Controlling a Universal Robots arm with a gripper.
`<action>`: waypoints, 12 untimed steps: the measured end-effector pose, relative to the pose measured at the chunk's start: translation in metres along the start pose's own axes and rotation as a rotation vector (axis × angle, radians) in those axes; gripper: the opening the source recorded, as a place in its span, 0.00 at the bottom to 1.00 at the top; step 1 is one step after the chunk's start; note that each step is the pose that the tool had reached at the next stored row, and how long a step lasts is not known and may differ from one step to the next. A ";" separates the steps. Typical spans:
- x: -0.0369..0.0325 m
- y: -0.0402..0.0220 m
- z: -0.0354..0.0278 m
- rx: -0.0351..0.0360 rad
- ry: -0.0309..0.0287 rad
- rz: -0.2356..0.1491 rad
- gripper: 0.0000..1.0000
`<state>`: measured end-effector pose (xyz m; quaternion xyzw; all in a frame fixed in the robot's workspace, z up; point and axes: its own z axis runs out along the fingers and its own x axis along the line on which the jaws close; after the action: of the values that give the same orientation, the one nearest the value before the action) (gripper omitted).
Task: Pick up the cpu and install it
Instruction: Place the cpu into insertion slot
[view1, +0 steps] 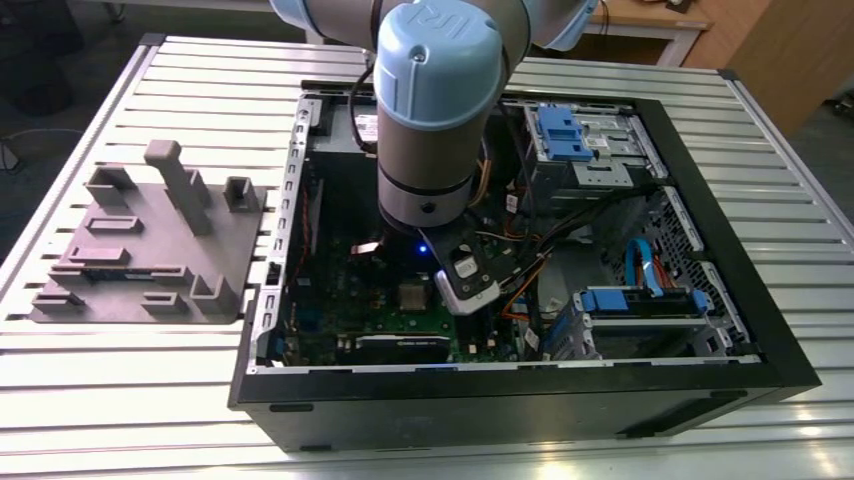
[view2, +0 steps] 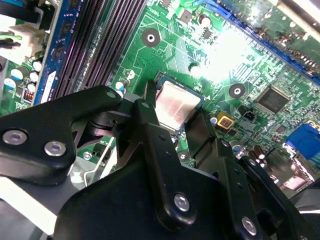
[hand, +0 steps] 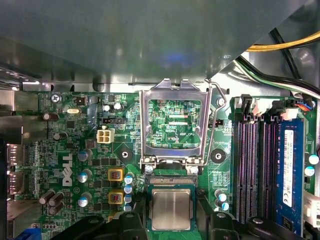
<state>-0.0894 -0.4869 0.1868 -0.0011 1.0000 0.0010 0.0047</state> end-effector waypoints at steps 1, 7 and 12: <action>0.0000 0.0000 0.0000 0.0000 0.0000 0.000 0.48; 0.0000 0.0001 -0.0001 -0.0003 0.0001 0.000 0.48; 0.0000 0.0010 -0.0003 -0.0004 0.0000 0.000 0.47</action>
<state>-0.0895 -0.4859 0.1871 -0.0011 1.0000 0.0012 0.0047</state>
